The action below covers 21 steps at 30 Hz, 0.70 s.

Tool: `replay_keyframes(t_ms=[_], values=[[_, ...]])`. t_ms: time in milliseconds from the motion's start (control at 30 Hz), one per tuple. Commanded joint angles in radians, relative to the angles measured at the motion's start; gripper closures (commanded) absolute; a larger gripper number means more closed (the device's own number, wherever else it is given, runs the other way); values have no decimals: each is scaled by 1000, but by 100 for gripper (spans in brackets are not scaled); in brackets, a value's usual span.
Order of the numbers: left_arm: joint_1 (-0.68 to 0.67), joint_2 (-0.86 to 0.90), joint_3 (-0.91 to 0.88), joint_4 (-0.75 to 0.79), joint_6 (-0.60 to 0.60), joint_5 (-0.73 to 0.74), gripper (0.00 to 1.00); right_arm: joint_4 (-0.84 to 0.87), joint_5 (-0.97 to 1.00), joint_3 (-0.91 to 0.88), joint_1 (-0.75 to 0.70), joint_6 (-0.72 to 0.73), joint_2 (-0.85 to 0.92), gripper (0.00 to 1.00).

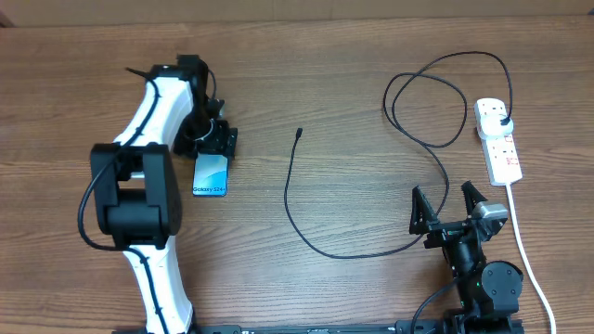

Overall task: Plug charger to phone and switch on socket
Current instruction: 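Move the left gripper over the smartphone and lower onto it, then close the left gripper on the smartphone's bottom edge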

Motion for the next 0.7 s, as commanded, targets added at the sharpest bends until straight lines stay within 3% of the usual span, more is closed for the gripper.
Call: replay_keyframes(t_ms=[0, 367, 667], values=[[-11, 8, 21, 3, 15, -48, 12, 5, -6, -11, -6, -2, -10, 0], [-11, 9, 18, 7, -28, -142, 11, 5, -6, -11, -6, -1, -10, 0], [-13, 18, -12, 26, -56, -111, 11, 5, -6, -11, -6, -2, -10, 0]])
